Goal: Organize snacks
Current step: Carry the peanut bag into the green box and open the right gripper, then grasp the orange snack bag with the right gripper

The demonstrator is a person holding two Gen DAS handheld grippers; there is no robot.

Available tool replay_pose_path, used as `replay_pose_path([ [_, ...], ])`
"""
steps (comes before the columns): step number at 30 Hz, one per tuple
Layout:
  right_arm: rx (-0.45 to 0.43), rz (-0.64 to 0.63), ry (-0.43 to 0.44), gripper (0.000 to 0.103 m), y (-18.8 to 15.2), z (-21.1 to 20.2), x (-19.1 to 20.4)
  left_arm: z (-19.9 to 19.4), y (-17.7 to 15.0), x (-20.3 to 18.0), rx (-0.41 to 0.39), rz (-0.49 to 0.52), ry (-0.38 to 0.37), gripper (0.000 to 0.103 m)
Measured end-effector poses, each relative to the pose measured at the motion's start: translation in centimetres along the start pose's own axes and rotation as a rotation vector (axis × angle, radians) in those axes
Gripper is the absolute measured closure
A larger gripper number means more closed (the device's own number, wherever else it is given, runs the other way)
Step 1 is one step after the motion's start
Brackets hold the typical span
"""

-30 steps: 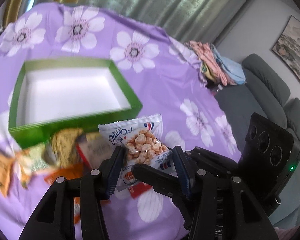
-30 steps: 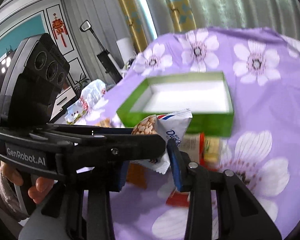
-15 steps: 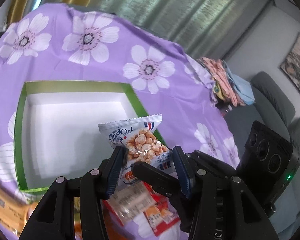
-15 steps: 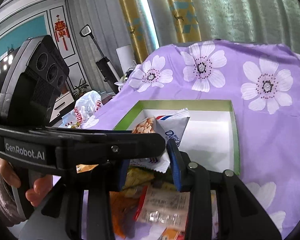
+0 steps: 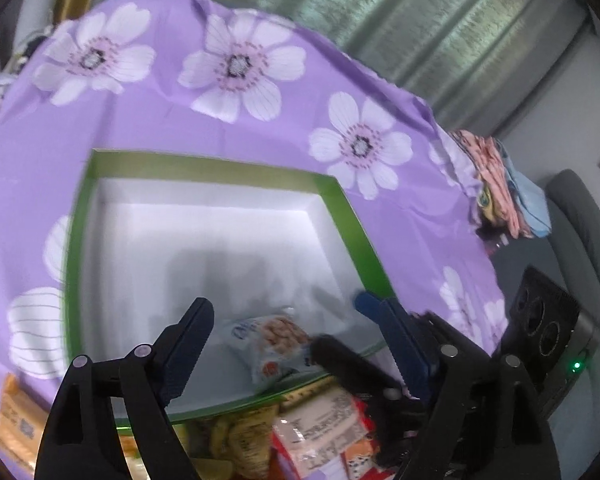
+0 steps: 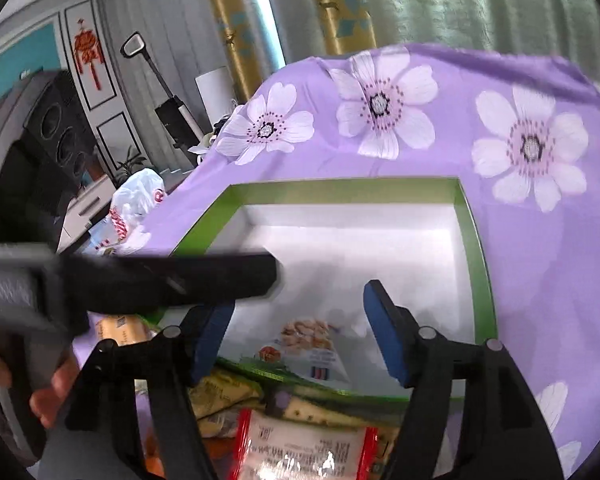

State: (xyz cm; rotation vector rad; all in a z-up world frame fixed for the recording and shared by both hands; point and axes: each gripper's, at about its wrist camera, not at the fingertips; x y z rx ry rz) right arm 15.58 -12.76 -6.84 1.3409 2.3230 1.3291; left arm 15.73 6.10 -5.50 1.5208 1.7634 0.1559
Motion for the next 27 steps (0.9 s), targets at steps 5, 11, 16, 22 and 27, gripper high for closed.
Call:
replay_pose_path([
  [5,-0.004,0.019,0.001,0.032,-1.3,-2.4,-0.5,-2.7,-0.9,0.8,-0.048,0.016,0.07,0.013],
  [11,-0.001,0.037,0.014,0.028,-3.0,-5.3,-0.1,-5.1,-3.1,1.0,-0.063,0.023,0.115,0.012],
  [16,-0.008,0.041,0.022,0.022,-4.4,-7.4,1.0,-6.7,-5.4,0.7,-0.062,0.033,0.141,0.011],
  [22,0.02,0.024,0.04,0.019,-6.6,-8.6,2.7,-7.5,-8.8,-0.6,-0.051,0.084,0.2,0.011],
  [27,0.055,-0.004,0.057,0.018,-8.4,-9.1,4.4,-7.6,-11.5,-1.7,-0.035,0.123,0.233,0.01],
])
Point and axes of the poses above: each gripper's, at about its wrist camera, not at the fingertips, and z roughly the way its jaws point, x to its left, y to its top, and after that the axes turned 2 degrees about y, right-handed
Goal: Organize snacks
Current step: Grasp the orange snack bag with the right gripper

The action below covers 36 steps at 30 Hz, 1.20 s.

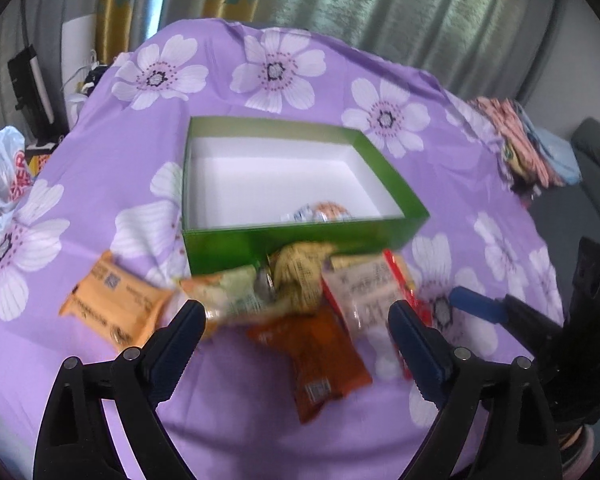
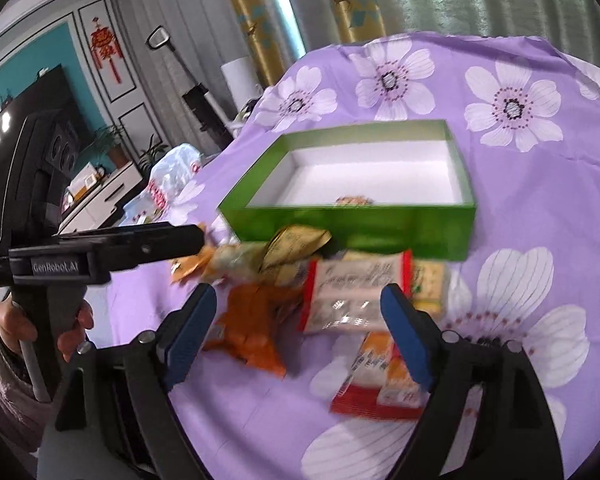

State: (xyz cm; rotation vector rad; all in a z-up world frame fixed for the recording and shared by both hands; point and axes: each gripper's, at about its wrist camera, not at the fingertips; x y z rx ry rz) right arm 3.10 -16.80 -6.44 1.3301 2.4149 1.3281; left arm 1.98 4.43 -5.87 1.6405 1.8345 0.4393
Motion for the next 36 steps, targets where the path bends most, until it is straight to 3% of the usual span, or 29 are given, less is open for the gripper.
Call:
replay_pose_path([
  [17,0.09,-0.056,0.047,0.018,-2.9,1.6,3.6,-0.1,-3.4,-1.5,0.031,0.056,0.024,0.01],
  [30,0.156,-0.039,0.085,0.019,-4.1,4.5,3.8,2.5,-4.6,-0.9,0.116,0.024,-0.072,0.01],
  [36,0.174,-0.028,0.101,0.025,-4.0,5.7,3.6,3.6,-4.5,-0.1,0.132,-0.02,-0.118,0.01],
])
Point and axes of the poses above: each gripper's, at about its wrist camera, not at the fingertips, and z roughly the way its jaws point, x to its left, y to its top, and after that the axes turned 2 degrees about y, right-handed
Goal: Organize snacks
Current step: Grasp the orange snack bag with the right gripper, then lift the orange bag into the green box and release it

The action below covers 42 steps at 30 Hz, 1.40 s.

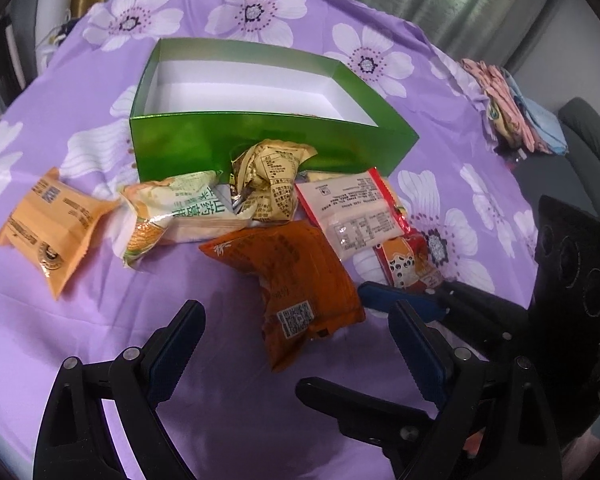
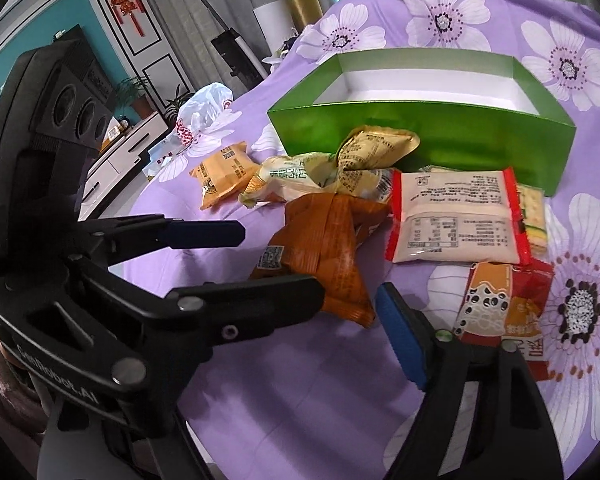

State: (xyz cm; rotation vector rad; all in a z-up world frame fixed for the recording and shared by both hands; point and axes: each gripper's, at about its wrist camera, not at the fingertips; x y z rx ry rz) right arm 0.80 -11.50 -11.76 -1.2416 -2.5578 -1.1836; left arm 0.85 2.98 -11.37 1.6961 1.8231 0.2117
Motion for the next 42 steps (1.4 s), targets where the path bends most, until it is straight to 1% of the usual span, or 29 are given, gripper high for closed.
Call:
replay_pose_path([
  [3,0.003,0.001,0.002,0.03,0.3,0.5,-0.2,0.5,0.4,0.6,0.005,-0.024,-0.025,0.01],
  [5,0.002,0.001,0.01,0.034,0.6,0.8,-0.4,0.7,0.5,0.9,0.007,-0.04,-0.039,0.013],
  [7,0.004,0.0,0.016,0.043,0.9,1.1,-0.4,0.9,0.6,1.1,0.006,-0.045,-0.057,0.027],
  [8,0.007,-0.002,0.019,0.046,0.9,1.2,-0.5,1.0,0.6,1.2,0.011,-0.051,-0.064,0.03],
  [10,0.008,-0.002,0.036,0.053,1.1,1.4,-0.4,1.3,0.6,1.4,0.021,-0.06,-0.076,0.046],
  [11,0.014,-0.002,0.044,0.053,1.1,1.6,-0.4,1.5,0.6,1.5,0.026,-0.068,-0.09,0.048],
  [18,0.019,0.004,0.059,0.058,1.1,1.8,-0.6,1.5,0.5,1.7,0.025,-0.077,-0.116,0.055],
  [24,-0.004,0.0,0.067,0.06,0.7,0.8,-0.1,-0.1,0.4,0.6,-0.001,-0.049,-0.105,0.055],
  [28,-0.04,-0.019,0.064,0.06,0.9,-0.9,0.7,-1.8,0.7,-0.6,-0.047,-0.015,-0.104,0.055],
  [34,-0.111,-0.056,0.044,0.06,2.0,-3.4,1.3,-3.4,2.3,-2.3,-0.111,0.039,-0.106,0.055],
  [42,-0.183,-0.082,0.017,0.06,4.2,-4.9,0.4,-3.7,5.1,-3.4,-0.169,0.089,-0.105,0.055],
])
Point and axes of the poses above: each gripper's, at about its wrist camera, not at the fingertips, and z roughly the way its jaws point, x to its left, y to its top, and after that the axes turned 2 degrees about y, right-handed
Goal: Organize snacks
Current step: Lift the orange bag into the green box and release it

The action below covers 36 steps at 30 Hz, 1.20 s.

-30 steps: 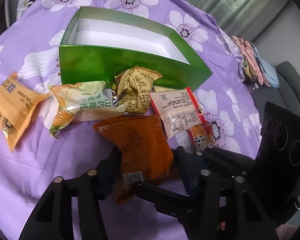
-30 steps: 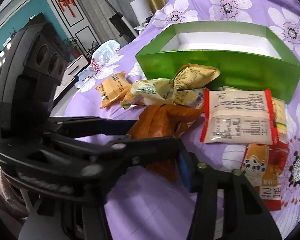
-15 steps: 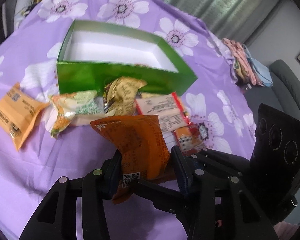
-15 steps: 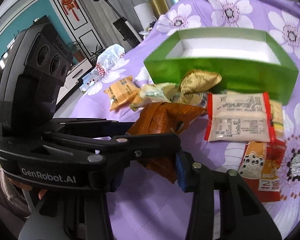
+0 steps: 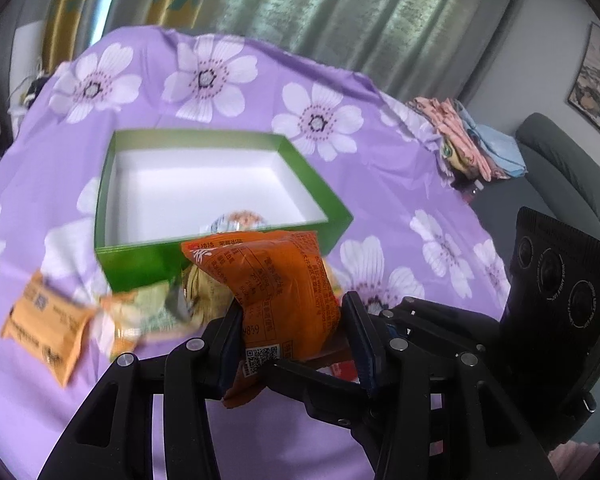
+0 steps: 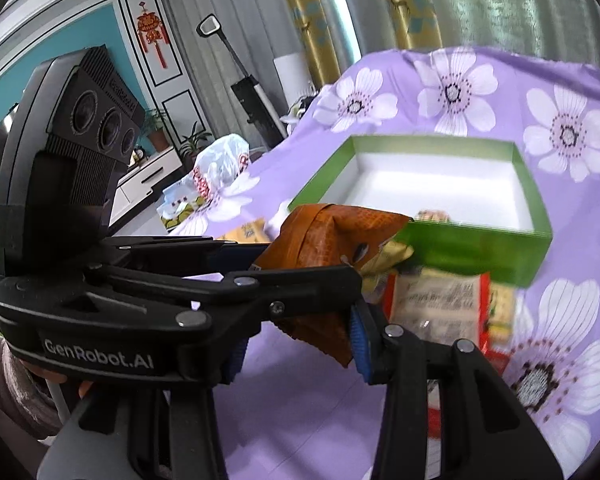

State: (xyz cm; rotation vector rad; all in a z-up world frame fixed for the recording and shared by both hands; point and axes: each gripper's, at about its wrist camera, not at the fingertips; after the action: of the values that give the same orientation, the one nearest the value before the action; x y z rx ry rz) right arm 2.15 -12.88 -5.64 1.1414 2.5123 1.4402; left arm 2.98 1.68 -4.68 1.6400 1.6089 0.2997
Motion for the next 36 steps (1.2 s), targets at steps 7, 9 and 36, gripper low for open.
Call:
replay_pose_path([
  [7,-0.051,-0.026,-0.024,0.06,3.0,0.3,-1.9,1.2,3.5,-0.2,-0.049,0.038,0.008,0.055],
  [9,-0.065,-0.032,-0.025,0.06,3.9,0.6,-2.8,1.7,4.3,0.0,-0.056,0.044,0.012,0.055],
  [36,-0.025,0.034,-0.129,0.04,7.3,6.5,-8.9,8.3,8.3,3.1,-0.018,0.019,0.168,0.017],
])
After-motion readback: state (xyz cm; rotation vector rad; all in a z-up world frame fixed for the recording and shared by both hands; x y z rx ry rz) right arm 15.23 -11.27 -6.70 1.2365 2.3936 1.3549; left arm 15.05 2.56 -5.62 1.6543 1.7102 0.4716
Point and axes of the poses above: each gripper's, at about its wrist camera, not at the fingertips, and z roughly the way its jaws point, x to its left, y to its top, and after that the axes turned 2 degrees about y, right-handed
